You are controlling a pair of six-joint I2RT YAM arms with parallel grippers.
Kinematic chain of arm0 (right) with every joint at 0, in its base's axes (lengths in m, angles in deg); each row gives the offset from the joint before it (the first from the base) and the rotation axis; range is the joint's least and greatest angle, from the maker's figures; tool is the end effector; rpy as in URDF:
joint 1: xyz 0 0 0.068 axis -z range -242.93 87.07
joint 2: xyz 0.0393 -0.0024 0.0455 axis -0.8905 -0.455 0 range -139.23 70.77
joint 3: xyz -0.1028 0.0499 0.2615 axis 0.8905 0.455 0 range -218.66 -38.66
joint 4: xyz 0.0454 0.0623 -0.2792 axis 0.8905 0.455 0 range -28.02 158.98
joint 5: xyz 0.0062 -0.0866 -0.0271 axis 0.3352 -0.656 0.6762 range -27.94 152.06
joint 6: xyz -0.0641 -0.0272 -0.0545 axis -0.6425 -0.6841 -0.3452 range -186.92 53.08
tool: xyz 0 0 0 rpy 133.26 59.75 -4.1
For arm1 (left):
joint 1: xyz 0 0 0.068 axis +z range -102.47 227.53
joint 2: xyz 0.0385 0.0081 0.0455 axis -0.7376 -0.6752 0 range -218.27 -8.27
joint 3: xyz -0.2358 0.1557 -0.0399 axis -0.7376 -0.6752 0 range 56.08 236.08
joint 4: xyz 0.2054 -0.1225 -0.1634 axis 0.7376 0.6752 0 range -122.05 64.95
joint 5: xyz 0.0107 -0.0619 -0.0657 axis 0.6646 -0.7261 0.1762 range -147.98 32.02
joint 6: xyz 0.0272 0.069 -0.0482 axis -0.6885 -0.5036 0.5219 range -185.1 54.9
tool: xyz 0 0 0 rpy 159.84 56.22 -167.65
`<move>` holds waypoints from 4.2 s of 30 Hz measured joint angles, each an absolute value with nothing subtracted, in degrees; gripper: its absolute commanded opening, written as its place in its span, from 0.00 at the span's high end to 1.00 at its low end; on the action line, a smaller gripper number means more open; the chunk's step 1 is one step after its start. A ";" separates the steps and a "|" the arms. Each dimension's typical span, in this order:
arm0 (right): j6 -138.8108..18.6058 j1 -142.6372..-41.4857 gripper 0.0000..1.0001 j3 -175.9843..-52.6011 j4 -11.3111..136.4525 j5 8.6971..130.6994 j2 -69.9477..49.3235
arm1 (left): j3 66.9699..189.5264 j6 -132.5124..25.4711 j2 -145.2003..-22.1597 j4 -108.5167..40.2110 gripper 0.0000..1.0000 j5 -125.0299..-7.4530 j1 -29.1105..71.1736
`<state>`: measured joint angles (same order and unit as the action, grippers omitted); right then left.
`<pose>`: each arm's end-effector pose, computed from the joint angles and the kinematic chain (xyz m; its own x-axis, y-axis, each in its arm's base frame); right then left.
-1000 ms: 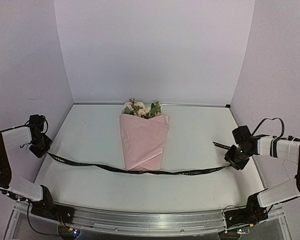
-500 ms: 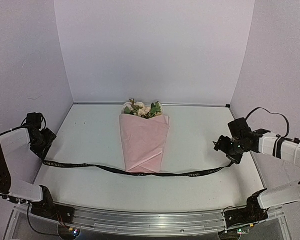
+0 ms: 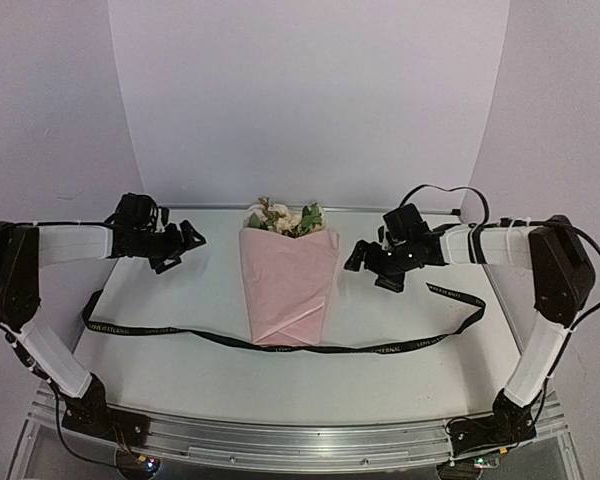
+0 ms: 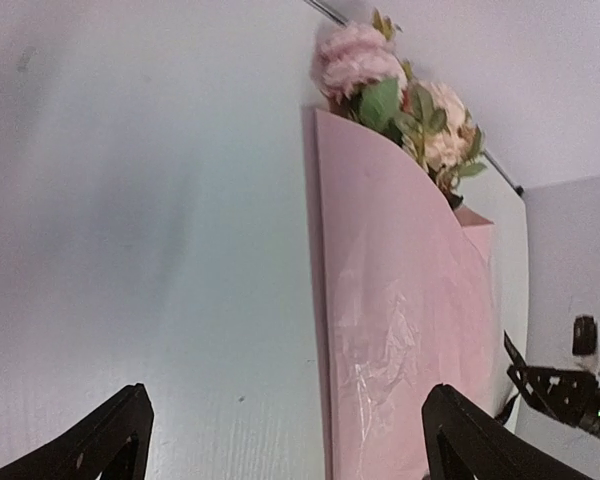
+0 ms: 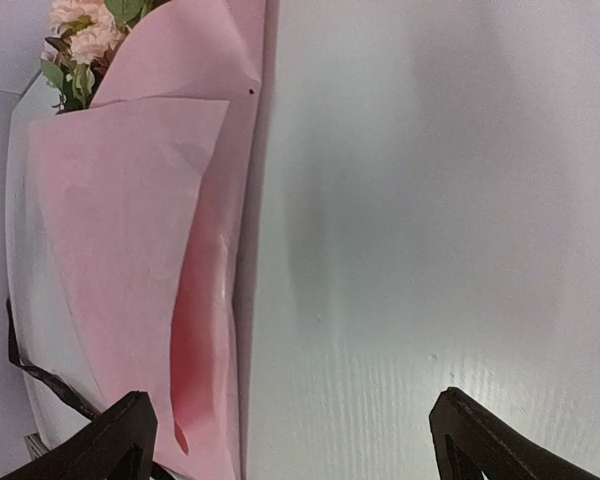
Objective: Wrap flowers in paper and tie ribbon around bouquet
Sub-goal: Place the ribbon at the center of the board, then pick up the folded bouquet from the center of the board, then place the folded bouquet on the ribbon.
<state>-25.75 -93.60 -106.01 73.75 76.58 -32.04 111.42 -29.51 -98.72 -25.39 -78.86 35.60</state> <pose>0.3703 0.2424 0.1628 -0.8968 0.2091 -0.3900 -0.0663 0.8080 0.5855 0.3772 -0.1084 0.1832 -0.7937 -0.3880 -0.4685 -0.0106 0.7789 -0.6271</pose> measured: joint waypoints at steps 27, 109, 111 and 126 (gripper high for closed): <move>-18.63 -96.78 0.22 -131.55 72.74 82.68 -58.42 | 136.65 -29.78 -133.68 -31.53 0.23 -94.89 27.18; -26.73 -109.78 1.00 -120.48 84.71 71.36 -45.80 | 124.65 -24.42 -120.44 -23.21 0.86 -84.23 12.53; -26.24 -110.48 1.00 -118.96 84.20 70.75 -44.64 | 123.57 -24.15 -119.69 -23.82 0.86 -83.77 12.01; -24.14 -112.25 0.67 -114.68 81.53 68.41 -42.59 | 120.00 -21.59 -118.13 -26.09 0.41 -80.82 10.49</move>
